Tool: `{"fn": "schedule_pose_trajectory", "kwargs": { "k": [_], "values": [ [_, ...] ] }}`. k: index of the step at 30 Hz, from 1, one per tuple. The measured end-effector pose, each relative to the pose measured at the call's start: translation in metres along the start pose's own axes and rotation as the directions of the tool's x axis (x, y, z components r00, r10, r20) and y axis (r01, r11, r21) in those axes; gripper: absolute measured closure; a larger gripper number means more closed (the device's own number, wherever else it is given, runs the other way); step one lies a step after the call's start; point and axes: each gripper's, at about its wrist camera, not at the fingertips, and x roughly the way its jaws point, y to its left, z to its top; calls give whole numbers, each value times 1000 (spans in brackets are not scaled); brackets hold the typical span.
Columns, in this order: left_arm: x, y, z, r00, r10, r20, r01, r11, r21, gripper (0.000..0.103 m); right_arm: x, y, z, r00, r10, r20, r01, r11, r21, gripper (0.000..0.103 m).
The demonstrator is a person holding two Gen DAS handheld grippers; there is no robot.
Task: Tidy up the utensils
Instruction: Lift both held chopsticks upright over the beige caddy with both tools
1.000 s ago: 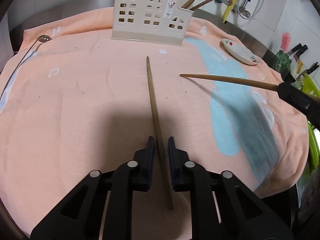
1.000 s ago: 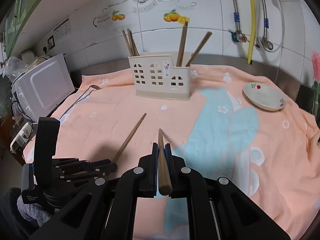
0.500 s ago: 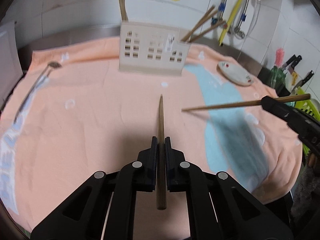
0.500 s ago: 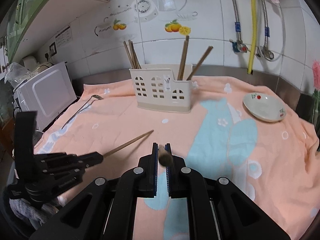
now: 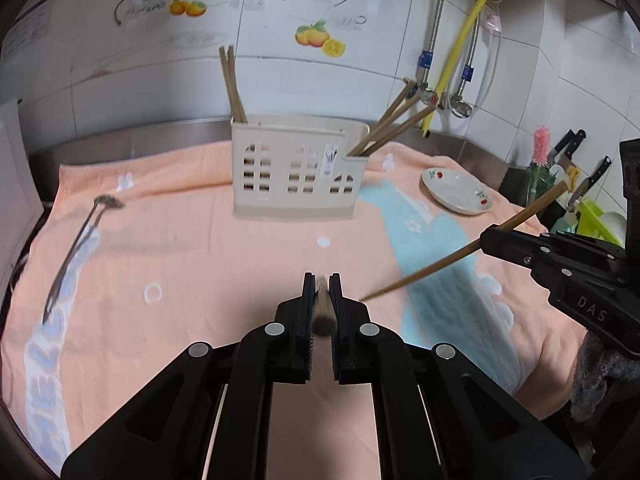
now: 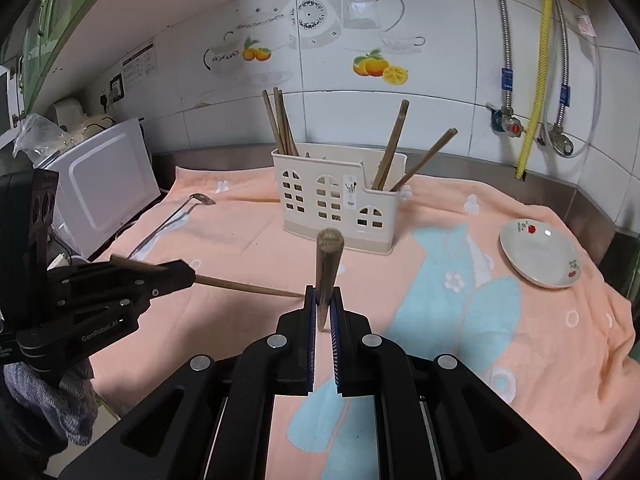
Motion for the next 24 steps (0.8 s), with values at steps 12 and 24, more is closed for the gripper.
{"fn": "schedule_pose_trajectory", "kwargs": {
  "k": [12, 24],
  "values": [
    [7, 13, 46, 1000, -12, 10, 12, 1000, 20, 97, 3, -13, 85, 999, 3, 46, -1, 999, -43, 96],
    [-4, 26, 112, 995, 11, 98, -15, 999, 43, 98, 20, -23, 171, 982, -26, 186, 30, 999, -22, 96]
  ]
}}
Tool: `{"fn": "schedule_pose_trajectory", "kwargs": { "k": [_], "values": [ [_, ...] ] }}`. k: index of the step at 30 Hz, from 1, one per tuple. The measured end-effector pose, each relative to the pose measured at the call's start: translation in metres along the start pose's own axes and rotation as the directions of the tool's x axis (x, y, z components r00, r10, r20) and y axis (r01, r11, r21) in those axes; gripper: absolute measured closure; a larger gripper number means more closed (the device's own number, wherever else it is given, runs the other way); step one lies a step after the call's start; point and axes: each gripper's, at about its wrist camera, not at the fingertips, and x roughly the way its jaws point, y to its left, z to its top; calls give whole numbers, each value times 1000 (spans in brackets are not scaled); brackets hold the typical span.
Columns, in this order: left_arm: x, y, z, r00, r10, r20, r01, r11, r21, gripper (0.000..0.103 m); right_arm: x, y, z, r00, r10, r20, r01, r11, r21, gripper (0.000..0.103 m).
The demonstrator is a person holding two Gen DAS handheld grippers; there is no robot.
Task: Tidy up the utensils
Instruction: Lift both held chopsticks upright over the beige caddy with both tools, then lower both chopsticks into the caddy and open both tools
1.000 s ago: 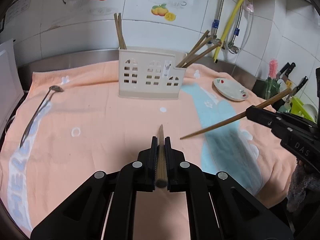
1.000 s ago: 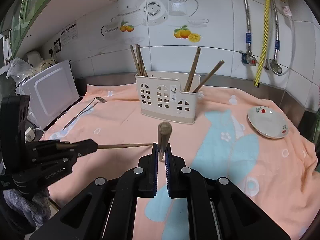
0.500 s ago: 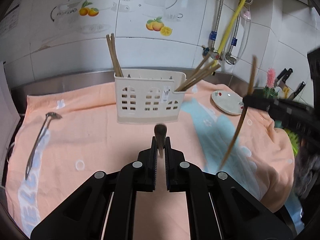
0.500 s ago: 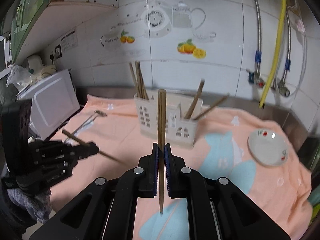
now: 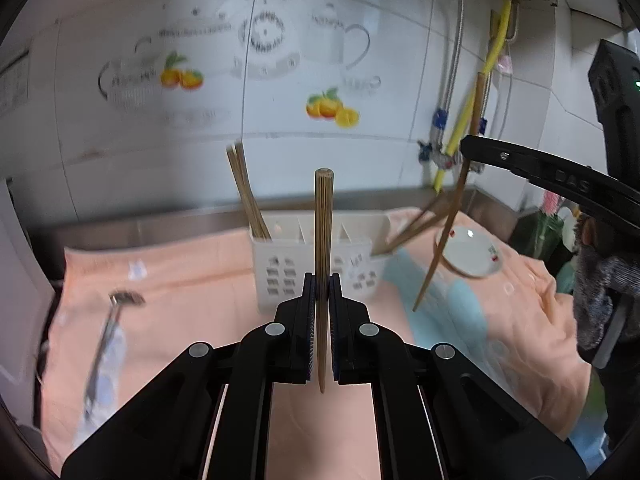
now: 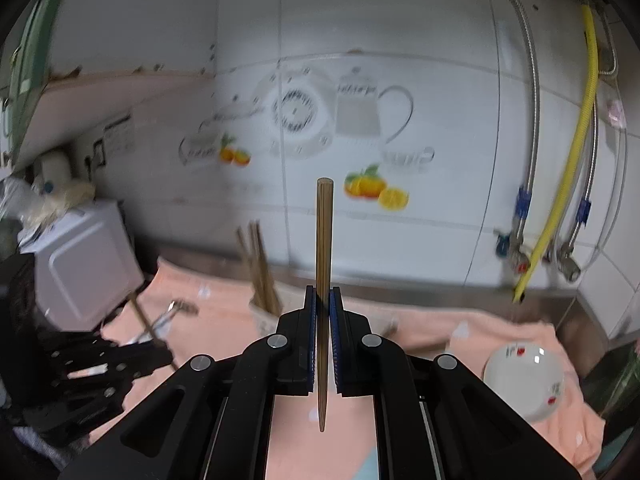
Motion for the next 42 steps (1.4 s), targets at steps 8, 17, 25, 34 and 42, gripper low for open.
{"fn": "schedule_pose_trajectory", "kwargs": {
  "k": [8, 17, 25, 34, 42],
  "values": [
    [2, 4, 53, 997, 18, 76, -19, 1000, 22, 98, 37, -16, 34, 996, -62, 65, 60, 998, 36, 96],
    [2, 6, 99, 987, 15, 163, -19, 1000, 21, 97, 72, -28, 35, 992, -106, 64, 102, 993, 61, 96],
    [22, 13, 121, 981, 41, 192, -40, 999, -8, 98, 91, -26, 18, 995, -96, 21, 94, 994, 48, 96],
    [60, 32, 122, 983, 74, 167, -63, 996, -70, 98, 101, -28, -2, 995, -92, -25, 93, 995, 42, 96],
    [92, 52, 103, 993, 86, 86, -74, 988, -134, 98, 101, -32, -11, 995, -93, -44, 95, 995, 42, 96]
  ]
}}
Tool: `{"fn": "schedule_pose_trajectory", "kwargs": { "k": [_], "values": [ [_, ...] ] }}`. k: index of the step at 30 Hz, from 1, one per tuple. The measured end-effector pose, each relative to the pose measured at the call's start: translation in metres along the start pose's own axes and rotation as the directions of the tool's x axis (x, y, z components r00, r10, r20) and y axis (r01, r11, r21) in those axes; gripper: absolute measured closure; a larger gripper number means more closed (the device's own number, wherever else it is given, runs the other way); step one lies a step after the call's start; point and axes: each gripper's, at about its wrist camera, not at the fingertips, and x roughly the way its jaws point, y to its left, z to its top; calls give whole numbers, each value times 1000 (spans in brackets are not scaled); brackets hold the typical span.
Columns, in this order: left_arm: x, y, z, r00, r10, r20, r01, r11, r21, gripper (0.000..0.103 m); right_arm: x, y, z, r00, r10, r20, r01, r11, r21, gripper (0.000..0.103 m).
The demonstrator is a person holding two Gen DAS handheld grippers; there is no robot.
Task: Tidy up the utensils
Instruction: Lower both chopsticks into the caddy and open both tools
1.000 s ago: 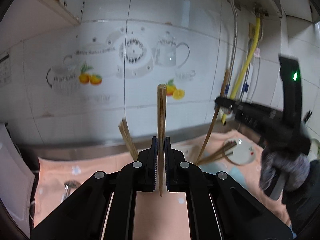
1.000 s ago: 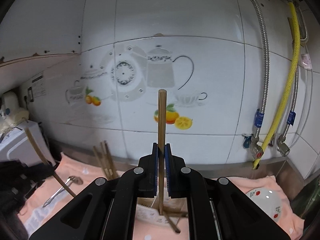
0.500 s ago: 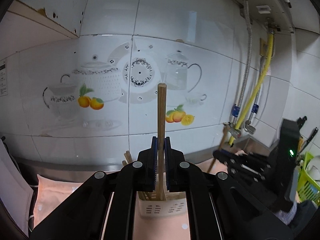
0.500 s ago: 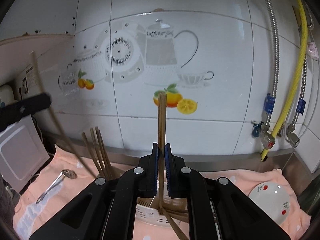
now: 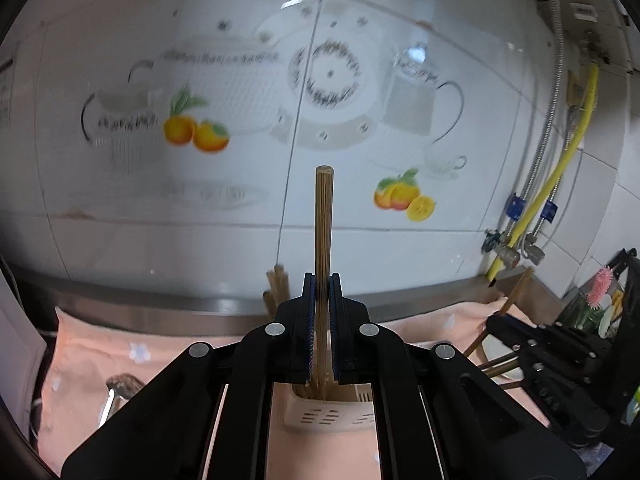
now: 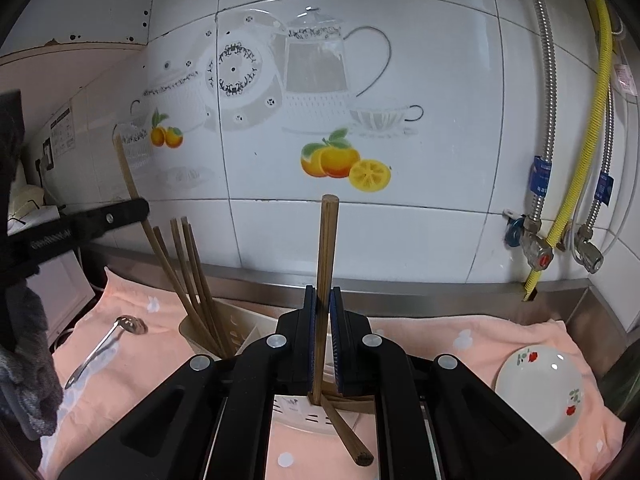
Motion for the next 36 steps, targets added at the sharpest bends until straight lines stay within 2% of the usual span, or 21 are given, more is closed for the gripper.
{"fn": "schedule_pose_trajectory", "kwargs": {
  "k": [15, 18, 27, 30, 36],
  "values": [
    [25, 11, -31, 995, -18, -99, 14, 999, -38, 98, -3, 1, -5, 1000, -5, -11, 4, 1000, -7, 94],
    [27, 14, -34, 994, -25, -110, 19, 999, -51, 97, -5, 0, -5, 1000, -8, -6, 8, 1000, -8, 86],
    [26, 13, -37, 992, -22, -128, 17, 999, -42, 97, -13, -1, -5, 1000, -13, 1, 13, 1000, -12, 74],
    [24, 14, -36, 992, -17, -127, 12, 999, -43, 97, -17, -2, -4, 1000, -16, 10, 16, 1000, -12, 66],
    [16, 15, -36, 992, -20, -125, 14, 999, -48, 95, -25, -3, -4, 1000, -20, 22, 20, 1000, -10, 56]
  ]
}}
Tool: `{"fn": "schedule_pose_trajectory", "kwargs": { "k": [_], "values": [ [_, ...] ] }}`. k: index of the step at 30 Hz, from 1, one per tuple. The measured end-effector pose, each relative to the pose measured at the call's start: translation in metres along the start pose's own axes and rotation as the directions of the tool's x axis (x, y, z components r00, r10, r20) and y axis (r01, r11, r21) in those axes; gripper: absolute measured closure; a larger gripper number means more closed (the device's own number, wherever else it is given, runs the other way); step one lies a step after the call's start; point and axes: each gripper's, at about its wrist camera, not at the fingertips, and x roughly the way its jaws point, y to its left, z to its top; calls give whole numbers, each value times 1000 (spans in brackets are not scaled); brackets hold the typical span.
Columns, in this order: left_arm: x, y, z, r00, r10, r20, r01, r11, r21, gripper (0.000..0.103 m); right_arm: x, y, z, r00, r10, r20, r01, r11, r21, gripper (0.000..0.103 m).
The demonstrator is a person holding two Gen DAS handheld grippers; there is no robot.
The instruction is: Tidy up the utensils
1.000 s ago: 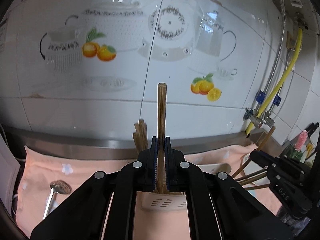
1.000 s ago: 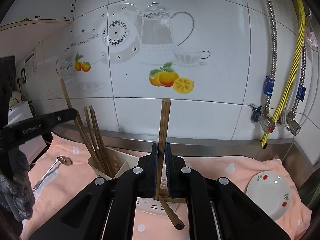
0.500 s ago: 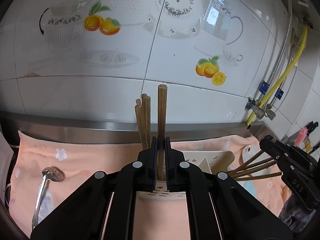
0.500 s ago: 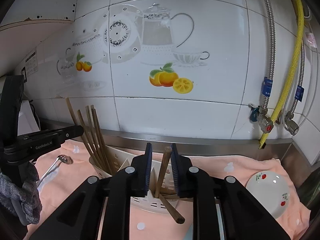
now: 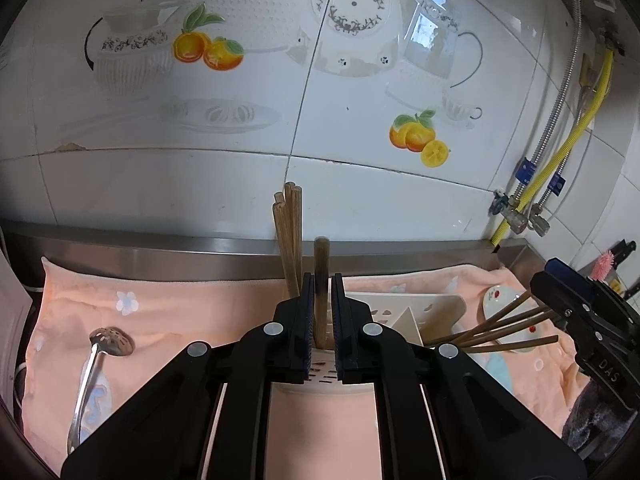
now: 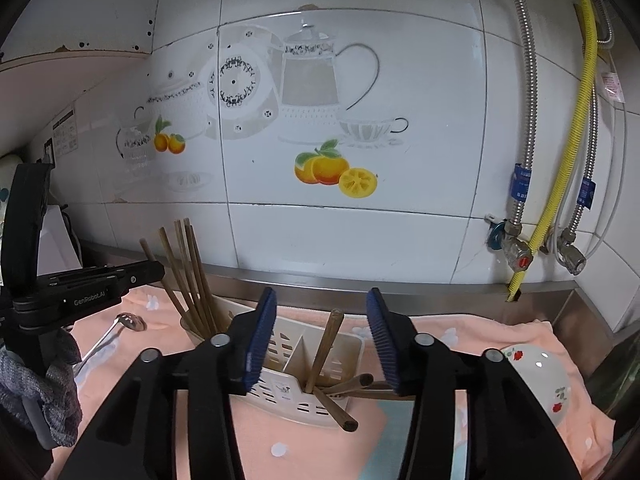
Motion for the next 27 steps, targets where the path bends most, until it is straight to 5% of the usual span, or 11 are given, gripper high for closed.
{"fn": "schedule_pose_trajectory", "kwargs": {
  "k": [10, 13, 27],
  "values": [
    [-20, -6, -2, 1000, 1, 17, -1, 1000, 9, 78, -19, -2, -1, 1000, -6, 23, 6, 1000, 6, 43],
    [-27, -7, -4, 1000, 12, 25, -12, 1000, 9, 62, -26, -2, -2, 1000, -7, 29, 7, 1000, 7, 41],
    [-73, -6, -23, 996, 60, 72, -61, 998, 17, 30, -62, -2, -13, 999, -1, 52, 1, 1000, 6, 30]
  ]
}}
